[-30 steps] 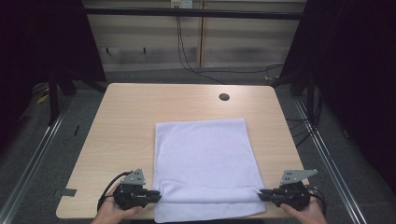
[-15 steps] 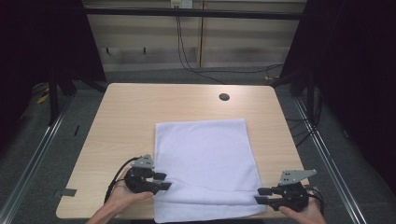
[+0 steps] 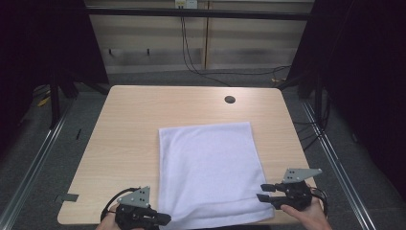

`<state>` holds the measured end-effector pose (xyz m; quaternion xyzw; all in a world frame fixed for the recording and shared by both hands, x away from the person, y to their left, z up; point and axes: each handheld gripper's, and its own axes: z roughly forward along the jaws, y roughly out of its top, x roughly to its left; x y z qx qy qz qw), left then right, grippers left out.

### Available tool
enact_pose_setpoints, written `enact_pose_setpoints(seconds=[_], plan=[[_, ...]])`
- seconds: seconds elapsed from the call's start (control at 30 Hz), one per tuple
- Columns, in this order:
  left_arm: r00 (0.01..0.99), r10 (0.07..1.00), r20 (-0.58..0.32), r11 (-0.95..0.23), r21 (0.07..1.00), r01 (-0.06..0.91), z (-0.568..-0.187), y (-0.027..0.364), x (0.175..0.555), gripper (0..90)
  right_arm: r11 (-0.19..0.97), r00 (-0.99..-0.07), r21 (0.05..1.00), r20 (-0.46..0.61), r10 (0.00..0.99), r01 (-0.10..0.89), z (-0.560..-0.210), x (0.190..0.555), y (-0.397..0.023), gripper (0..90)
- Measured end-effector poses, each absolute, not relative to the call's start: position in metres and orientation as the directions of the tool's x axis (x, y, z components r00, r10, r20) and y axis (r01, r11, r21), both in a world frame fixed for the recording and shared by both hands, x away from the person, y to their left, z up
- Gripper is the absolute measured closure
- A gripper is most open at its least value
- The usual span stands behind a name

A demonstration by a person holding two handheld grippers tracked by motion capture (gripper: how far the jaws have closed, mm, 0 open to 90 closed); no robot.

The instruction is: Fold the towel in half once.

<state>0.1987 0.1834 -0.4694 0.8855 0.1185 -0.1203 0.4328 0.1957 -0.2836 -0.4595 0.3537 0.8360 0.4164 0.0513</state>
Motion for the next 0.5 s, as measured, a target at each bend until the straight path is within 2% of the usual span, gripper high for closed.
enact_pose_setpoints(seconds=[0.07,0.13,0.2,0.27,0.4,0.5], plan=[[0.940,0.091,-0.330,-0.613,0.725,0.314,-0.471,0.183,0.201,86.5,0.408,-0.740,0.728,0.200,0.642,0.551,-0.458,0.200,-0.280,54.7],[0.934,0.077,-0.350,-0.615,0.721,0.321,-0.471,0.183,0.207,77.6,0.421,-0.746,0.727,0.186,0.640,0.543,-0.458,0.209,-0.272,54.5],[0.932,0.104,-0.347,-0.588,0.734,0.339,-0.469,0.183,0.218,68.0,0.435,-0.747,0.718,0.176,0.641,0.543,-0.461,0.219,-0.264,53.8],[0.929,0.116,-0.352,-0.542,0.761,0.356,-0.467,0.183,0.234,67.5,0.441,-0.749,0.710,0.184,0.636,0.549,-0.465,0.233,-0.259,53.8],[0.883,0.313,-0.350,-0.483,0.742,0.465,-0.475,0.180,0.276,69.5,0.442,-0.735,0.695,0.186,0.652,0.567,-0.472,0.265,-0.250,53.6],[0.859,0.421,-0.292,-0.496,0.718,0.488,-0.484,0.177,0.302,70.7,0.444,-0.724,0.694,0.162,0.670,0.566,-0.476,0.291,-0.244,55.5]])
